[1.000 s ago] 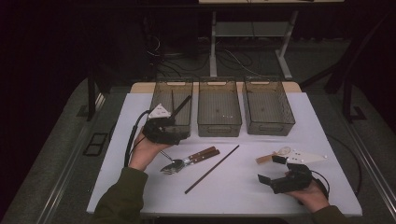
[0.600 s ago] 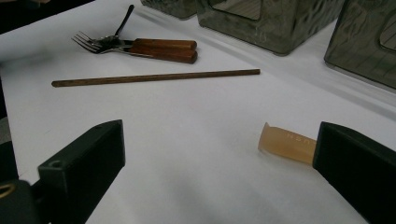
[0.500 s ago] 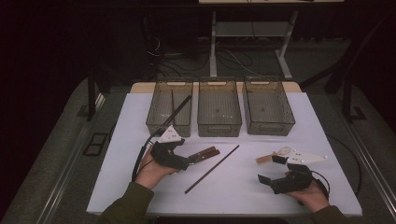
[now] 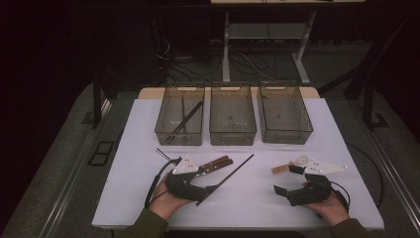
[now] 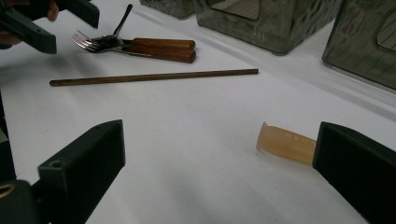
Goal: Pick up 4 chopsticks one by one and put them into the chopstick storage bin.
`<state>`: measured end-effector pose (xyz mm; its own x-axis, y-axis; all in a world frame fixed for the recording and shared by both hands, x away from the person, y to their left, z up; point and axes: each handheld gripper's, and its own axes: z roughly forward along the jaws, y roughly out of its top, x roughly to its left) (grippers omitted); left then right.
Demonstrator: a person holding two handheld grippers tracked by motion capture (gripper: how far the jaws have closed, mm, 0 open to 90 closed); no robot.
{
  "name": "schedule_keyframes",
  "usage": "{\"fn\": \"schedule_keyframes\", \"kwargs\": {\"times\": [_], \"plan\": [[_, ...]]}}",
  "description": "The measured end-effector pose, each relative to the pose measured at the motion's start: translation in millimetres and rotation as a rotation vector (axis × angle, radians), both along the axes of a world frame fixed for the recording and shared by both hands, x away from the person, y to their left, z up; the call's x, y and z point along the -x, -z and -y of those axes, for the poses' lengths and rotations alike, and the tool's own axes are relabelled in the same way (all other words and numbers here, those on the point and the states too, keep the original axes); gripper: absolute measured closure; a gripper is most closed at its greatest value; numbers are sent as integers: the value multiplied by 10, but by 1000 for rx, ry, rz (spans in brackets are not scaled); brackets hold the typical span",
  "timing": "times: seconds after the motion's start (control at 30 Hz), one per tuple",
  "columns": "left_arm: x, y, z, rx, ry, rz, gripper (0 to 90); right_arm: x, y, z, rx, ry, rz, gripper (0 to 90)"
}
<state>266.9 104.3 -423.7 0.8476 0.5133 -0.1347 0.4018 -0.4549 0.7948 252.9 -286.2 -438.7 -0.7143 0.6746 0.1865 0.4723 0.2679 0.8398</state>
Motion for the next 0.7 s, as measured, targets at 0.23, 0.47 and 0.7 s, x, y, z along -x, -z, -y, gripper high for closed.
{"fn": "schedule_keyframes", "kwargs": {"times": [0.23, 0.47, 0.7], "plan": [[-39, 88, 27, 30, 3, -70, 487, -2, 3, -2, 2, 0, -1, 23], [-76, 183, 146, -16, -4, -104, 647, -5, 5, -5, 2, 3, -4, 23], [-89, 243, 224, -85, 14, -77, 699, -8, 9, -6, 4, 0, -3, 23]]}}
